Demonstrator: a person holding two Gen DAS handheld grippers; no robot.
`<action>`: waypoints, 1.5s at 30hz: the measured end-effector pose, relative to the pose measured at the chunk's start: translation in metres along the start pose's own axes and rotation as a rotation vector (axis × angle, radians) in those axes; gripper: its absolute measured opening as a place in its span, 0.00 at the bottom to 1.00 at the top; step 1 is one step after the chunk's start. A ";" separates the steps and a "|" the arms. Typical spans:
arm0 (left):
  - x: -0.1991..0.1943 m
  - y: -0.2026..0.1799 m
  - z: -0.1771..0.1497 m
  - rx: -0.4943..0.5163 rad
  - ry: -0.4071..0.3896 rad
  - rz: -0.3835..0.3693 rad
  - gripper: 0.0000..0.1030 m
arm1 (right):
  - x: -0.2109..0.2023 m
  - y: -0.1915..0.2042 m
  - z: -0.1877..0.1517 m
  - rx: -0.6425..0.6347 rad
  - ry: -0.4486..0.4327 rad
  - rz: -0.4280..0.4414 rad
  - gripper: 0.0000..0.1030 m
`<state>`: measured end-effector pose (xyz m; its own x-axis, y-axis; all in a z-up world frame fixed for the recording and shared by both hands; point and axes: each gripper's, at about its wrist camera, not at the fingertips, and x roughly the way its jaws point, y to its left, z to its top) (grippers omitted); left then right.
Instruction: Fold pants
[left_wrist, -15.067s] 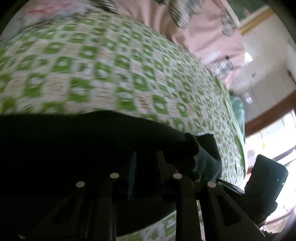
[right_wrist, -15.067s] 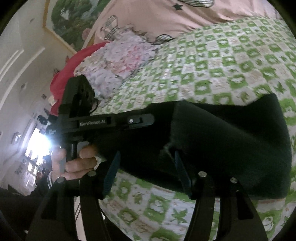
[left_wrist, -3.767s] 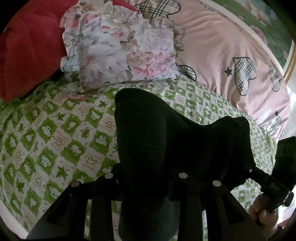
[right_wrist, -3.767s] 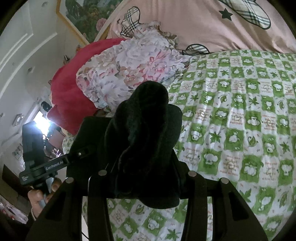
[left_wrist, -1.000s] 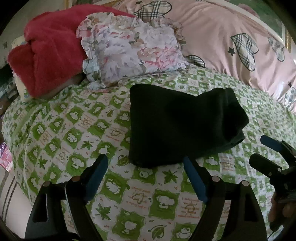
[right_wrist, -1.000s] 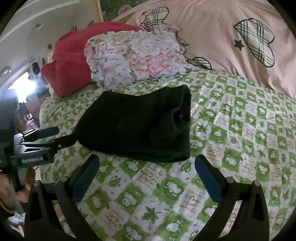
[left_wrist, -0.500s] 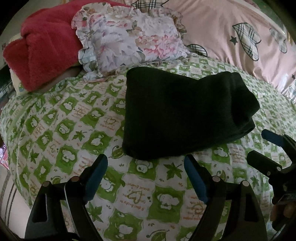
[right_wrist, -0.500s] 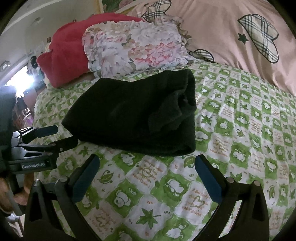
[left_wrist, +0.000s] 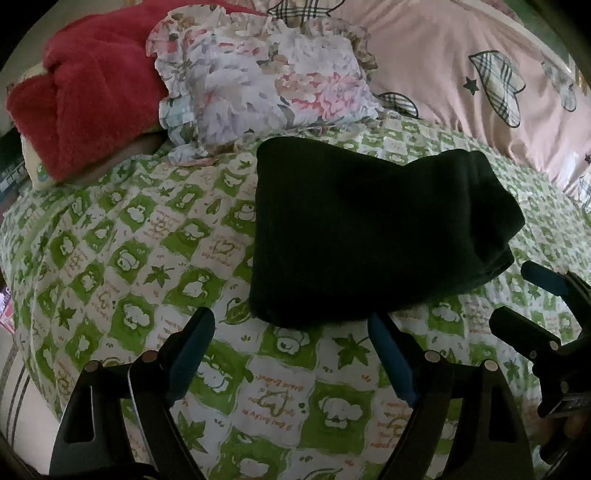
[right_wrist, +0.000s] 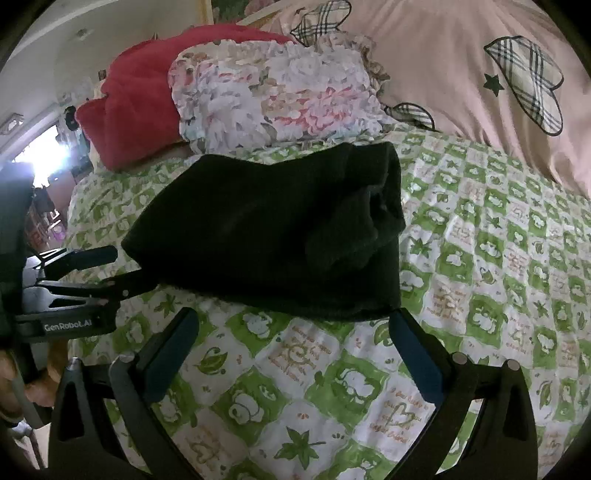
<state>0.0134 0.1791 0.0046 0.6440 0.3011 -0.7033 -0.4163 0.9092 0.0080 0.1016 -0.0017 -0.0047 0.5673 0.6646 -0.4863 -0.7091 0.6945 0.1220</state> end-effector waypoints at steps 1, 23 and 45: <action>0.000 0.000 0.000 0.001 -0.002 0.000 0.83 | 0.000 0.000 0.000 0.001 -0.003 0.000 0.99; -0.006 -0.003 0.004 0.011 -0.041 -0.003 0.83 | -0.003 -0.002 0.003 0.028 -0.044 0.002 0.99; -0.007 -0.003 0.009 0.020 -0.052 -0.008 0.83 | -0.002 -0.001 0.008 0.026 -0.051 0.001 0.99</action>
<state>0.0163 0.1768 0.0157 0.6801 0.3078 -0.6654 -0.3982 0.9172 0.0173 0.1042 -0.0020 0.0030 0.5879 0.6780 -0.4413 -0.6990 0.7003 0.1447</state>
